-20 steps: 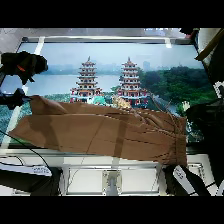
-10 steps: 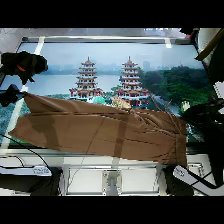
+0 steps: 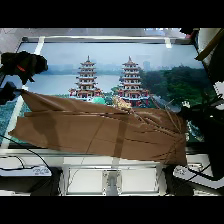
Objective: Fold the clothes and pants, and hang the long-sleeved shirts on hangers.
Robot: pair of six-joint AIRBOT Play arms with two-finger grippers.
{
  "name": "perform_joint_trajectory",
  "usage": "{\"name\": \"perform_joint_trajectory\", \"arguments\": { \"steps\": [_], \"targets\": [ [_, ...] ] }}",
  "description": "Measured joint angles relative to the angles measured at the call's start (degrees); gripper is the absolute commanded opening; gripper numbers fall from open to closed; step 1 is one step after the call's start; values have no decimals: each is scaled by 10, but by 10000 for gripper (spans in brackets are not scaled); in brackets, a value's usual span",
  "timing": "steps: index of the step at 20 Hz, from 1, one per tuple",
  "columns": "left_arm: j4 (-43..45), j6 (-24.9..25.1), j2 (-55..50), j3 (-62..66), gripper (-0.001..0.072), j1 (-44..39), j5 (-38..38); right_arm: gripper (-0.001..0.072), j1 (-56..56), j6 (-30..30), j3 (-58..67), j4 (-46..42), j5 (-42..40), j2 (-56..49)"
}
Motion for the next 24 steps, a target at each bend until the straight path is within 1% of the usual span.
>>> {"name": "perform_joint_trajectory", "arguments": {
  "steps": [3, 5, 8, 12, 15, 18, 20, 21, 23, 24],
  "targets": [
    [-1, 0, 49, 4, 9, 14, 51, 20, 0, -10, 58, 8, 29, 37],
    [-2, -2, 79, 5, 9, 23, 100, 19, 0, -11, 92, 11, 28, 58],
    [-4, -2, 97, 5, 9, 27, 137, 20, 3, 2, 118, 14, 10, 68],
    [-1, -1, 71, 5, 10, 8, 162, 20, 29, 21, 130, 15, -22, 39],
    [0, 10, 33, 5, 9, -15, 185, 20, 59, 40, 132, 16, -58, -1],
    [-26, 12, 9, 5, 9, -33, 247, 20, 80, 68, 134, 24, -106, -37],
    [-57, 55, 7, 5, 9, -47, 301, 19, 90, 78, 134, 36, -143, -50],
    [-70, 90, 7, 5, 9, -56, 323, 20, 94, 81, 134, 43, -162, -54],
    [-82, 152, 4, 5, 10, -73, 345, 20, 102, 86, 134, 49, -196, -61],
    [-82, 173, 0, 5, 9, -79, 347, 20, 105, 87, 134, 51, -209, -65]
  ]
}}
